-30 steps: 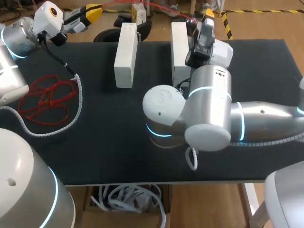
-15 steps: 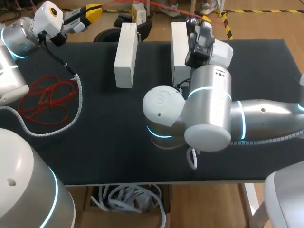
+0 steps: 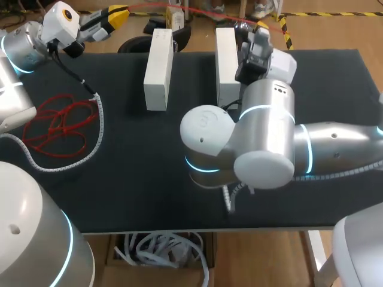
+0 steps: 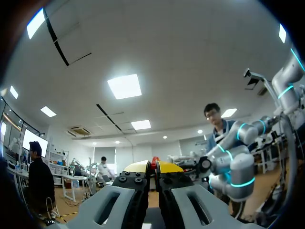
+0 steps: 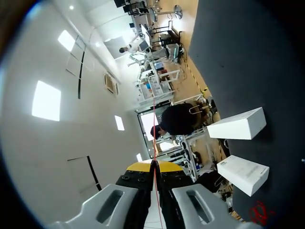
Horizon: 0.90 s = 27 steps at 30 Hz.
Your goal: Grab the tape and strap the tape.
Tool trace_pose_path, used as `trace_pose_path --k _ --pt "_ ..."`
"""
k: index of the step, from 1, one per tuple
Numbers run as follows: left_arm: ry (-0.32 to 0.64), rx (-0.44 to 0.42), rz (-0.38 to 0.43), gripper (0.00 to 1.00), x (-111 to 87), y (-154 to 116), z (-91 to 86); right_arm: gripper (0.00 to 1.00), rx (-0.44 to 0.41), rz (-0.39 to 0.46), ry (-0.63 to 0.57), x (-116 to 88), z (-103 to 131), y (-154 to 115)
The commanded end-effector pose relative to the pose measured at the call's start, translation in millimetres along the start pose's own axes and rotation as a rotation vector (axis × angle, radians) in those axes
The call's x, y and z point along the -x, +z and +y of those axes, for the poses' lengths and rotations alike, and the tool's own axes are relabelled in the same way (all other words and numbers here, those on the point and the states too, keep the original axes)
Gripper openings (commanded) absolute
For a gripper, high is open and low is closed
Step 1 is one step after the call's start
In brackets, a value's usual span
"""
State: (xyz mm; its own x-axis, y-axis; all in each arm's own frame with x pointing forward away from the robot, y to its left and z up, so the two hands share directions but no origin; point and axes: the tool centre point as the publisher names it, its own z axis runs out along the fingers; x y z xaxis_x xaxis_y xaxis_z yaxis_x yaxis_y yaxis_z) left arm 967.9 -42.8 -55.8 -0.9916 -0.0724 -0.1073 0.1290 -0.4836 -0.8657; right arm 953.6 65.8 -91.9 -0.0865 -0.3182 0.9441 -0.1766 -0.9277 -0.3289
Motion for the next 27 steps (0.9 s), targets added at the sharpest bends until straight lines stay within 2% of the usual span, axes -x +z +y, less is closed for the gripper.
trace_pose_path --k 1,8,10,14,17,20,24,25,27 --pt "0.001 -0.003 0.002 0.0 0.6 -1 1.2 0.0 -0.002 -0.014 -0.004 -6 2 0" --pt "0.001 -0.003 0.002 0.0 0.6 -1 1.2 0.0 -0.002 -0.014 -0.004 -6 2 0" --pt "-0.005 0.129 0.065 0.0 1.3 -3 3.8 0.0 -0.002 -0.014 -0.004 -6 2 0" --pt "-0.095 0.415 0.201 0.0 0.9 -5 6.5 0.0 -0.002 -0.014 -0.004 -6 2 0" --pt "-0.163 0.573 0.274 0.0 -0.8 -4 7.6 0.0 -0.002 -0.014 -0.004 -6 2 0" --pt "-0.182 0.705 0.323 0.0 -2.1 -2 5.9 0.0 -0.002 -0.014 -0.004 -6 2 0" --pt "-0.136 0.823 0.374 0.0 -2.1 4 -1.7 0.0 -0.002 -0.014 -0.004 -6 2 0" --pt "-0.107 0.796 0.351 0.0 -2.2 6 -3.5 0.0 -0.002 -0.014 -0.004 -6 2 0" --pt "-0.107 0.796 0.351 0.0 -2.2 6 -3.5 0.0 -0.002 -0.014 -0.004 -6 2 0"
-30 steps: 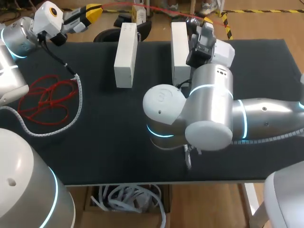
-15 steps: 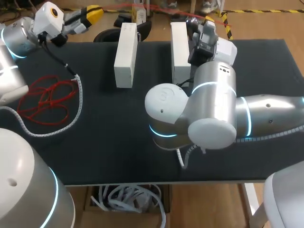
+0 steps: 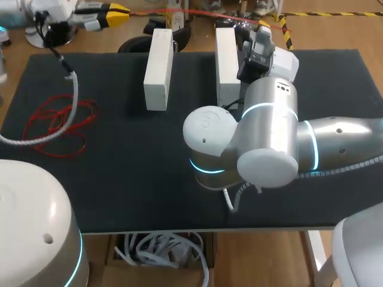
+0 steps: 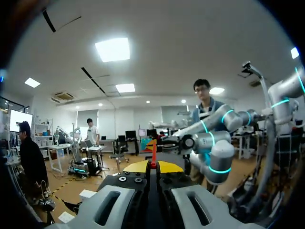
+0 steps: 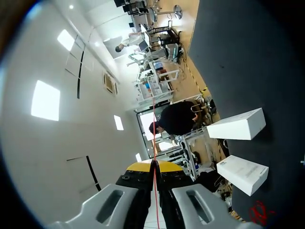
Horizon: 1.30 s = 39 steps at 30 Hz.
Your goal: Grab the tape and strap the tape.
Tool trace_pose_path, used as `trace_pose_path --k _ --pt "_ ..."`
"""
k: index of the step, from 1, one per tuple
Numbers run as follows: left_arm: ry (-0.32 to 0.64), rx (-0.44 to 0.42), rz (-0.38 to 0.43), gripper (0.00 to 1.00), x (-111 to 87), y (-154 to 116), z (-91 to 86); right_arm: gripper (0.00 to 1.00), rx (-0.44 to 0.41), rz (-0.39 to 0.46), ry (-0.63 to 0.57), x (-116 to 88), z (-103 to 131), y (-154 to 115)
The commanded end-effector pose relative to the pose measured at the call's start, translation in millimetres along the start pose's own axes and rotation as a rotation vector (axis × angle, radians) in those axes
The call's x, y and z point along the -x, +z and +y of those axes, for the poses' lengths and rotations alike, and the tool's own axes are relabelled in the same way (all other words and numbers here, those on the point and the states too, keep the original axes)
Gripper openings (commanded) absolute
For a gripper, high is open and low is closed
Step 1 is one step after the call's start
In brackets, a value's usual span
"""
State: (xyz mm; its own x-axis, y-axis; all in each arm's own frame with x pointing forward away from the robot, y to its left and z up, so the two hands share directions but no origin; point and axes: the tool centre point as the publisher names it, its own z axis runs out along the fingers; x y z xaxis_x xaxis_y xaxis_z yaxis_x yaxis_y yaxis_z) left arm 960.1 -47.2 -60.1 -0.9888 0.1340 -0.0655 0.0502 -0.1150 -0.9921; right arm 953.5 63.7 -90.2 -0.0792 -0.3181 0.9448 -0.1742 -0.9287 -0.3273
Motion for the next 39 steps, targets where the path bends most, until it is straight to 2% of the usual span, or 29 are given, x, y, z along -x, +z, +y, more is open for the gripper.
trace_pose_path --k 1,11,14,20,26,35,39 --pt "-0.013 0.416 0.146 0.0 5.7 -1 -9.7 0.0 0.001 -0.006 -0.002 -3 0 0" --pt "-0.013 0.416 0.146 0.0 5.7 -1 -9.7 0.0 0.001 -0.006 -0.002 -3 0 0" --pt "-0.094 0.561 0.138 0.0 8.5 3 -6.2 0.0 0.001 -0.006 -0.002 -3 0 0" --pt "-0.141 0.808 0.139 0.0 19.9 23 -5.9 0.0 0.001 -0.006 -0.002 -3 0 0" --pt "-0.193 1.0 0.093 0.0 23.8 34 -0.4 0.0 0.001 -0.006 -0.002 -3 0 0" --pt "-0.183 1.184 0.027 0.0 22.0 40 -5.5 0.0 0.001 -0.006 -0.002 -3 0 0" --pt "-0.163 1.219 -0.004 0.0 19.7 44 -9.8 0.0 0.001 -0.006 -0.002 -3 0 0"
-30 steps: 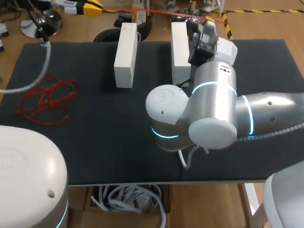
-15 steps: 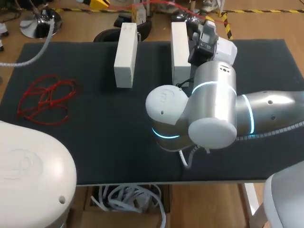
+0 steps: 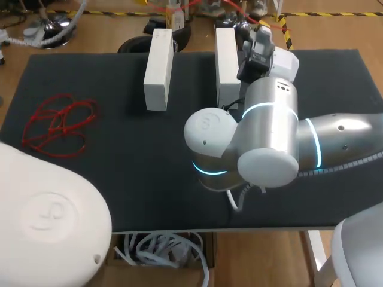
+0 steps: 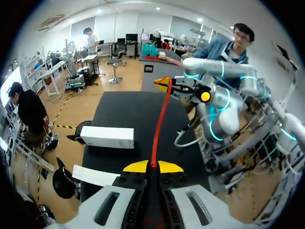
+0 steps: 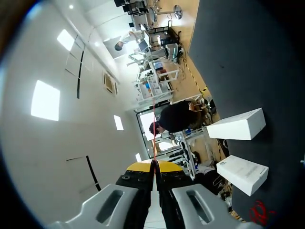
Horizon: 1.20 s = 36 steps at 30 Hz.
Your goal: Grab the tape and strap the tape.
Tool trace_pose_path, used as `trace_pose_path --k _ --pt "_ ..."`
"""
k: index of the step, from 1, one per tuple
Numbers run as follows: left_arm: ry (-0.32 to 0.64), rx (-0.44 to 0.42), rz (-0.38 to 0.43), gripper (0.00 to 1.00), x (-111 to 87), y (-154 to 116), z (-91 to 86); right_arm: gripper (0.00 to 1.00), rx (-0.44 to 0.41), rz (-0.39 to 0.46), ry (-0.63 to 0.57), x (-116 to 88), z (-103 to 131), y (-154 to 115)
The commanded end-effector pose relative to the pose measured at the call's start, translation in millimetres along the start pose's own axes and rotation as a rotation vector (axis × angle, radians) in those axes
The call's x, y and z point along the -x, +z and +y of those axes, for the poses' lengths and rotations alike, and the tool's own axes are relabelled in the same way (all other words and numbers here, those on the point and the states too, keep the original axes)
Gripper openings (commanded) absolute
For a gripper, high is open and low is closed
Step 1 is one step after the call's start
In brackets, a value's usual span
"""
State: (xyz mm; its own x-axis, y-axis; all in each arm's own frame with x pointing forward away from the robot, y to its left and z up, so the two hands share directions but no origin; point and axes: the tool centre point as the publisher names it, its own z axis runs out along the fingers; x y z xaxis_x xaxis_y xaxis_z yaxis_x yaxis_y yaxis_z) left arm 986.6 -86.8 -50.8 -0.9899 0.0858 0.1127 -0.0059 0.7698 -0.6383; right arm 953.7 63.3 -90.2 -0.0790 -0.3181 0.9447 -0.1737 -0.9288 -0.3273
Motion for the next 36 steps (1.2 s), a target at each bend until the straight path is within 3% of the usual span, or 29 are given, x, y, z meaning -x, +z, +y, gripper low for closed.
trace_pose_path --k 1,14,26,36 --pt "0.004 0.239 -0.06 0.0 -14.5 1 -9.4 0.0 0.002 -0.006 -0.002 -3 0 0" --pt "0.023 0.179 -0.113 0.0 -24.6 13 -14.4 0.0 0.002 -0.006 -0.002 -3 0 0" --pt "0.025 0.291 -0.067 0.0 -39.0 16 -30.2 0.0 0.002 -0.006 -0.002 -3 0 0" --pt "0.029 0.275 -0.071 0.0 -41.7 22 -35.1 0.0 0.002 -0.006 -0.002 -3 0 0"
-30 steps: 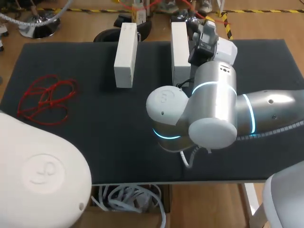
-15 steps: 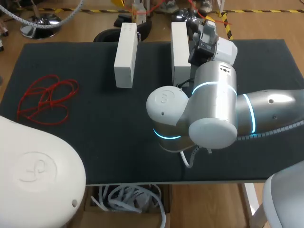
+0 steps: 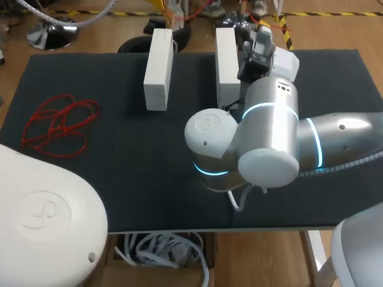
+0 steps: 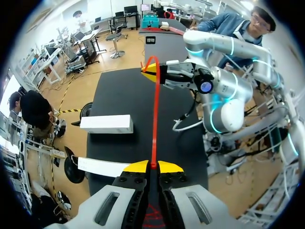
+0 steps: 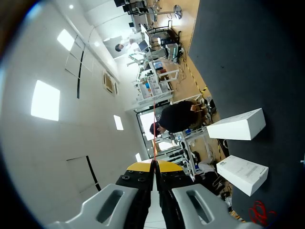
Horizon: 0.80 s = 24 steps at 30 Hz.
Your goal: Grab the tape and strap the tape.
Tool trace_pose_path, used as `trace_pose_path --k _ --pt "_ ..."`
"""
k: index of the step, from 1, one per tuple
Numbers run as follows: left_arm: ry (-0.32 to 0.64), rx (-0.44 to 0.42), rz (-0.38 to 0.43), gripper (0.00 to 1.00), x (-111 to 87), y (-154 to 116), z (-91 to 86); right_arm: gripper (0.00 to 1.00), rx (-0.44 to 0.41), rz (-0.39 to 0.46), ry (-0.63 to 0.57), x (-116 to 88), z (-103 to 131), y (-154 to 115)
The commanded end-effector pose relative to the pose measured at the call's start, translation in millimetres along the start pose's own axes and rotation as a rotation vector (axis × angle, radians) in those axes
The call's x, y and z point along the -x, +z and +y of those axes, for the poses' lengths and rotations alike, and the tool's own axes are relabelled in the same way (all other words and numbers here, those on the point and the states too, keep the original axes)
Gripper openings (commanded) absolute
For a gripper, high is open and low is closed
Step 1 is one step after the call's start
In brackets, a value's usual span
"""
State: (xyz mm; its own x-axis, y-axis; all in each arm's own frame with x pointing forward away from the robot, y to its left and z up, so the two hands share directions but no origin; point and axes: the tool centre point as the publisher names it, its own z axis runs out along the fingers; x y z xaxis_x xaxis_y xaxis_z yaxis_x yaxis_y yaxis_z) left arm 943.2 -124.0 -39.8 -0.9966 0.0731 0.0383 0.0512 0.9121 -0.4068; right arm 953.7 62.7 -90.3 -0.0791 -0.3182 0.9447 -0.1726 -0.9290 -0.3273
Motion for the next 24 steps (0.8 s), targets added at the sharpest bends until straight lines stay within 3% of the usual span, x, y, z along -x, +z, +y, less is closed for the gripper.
trace_pose_path --k 1,22,24 --pt "0.009 -0.008 0.0 0.0 -0.9 0.4 0.0 0.0 0.003 -0.006 -0.002 -3.1 -0.7 -0.5" --pt "0.008 -0.008 0.002 0.0 -1.1 0.4 -0.1 0.0 0.003 -0.006 -0.002 -3.1 -0.7 -0.5" --pt "0.008 -0.008 0.002 0.0 -1.1 0.4 -0.1 0.0 0.007 -0.012 -0.113 -6.4 8.9 -0.1"
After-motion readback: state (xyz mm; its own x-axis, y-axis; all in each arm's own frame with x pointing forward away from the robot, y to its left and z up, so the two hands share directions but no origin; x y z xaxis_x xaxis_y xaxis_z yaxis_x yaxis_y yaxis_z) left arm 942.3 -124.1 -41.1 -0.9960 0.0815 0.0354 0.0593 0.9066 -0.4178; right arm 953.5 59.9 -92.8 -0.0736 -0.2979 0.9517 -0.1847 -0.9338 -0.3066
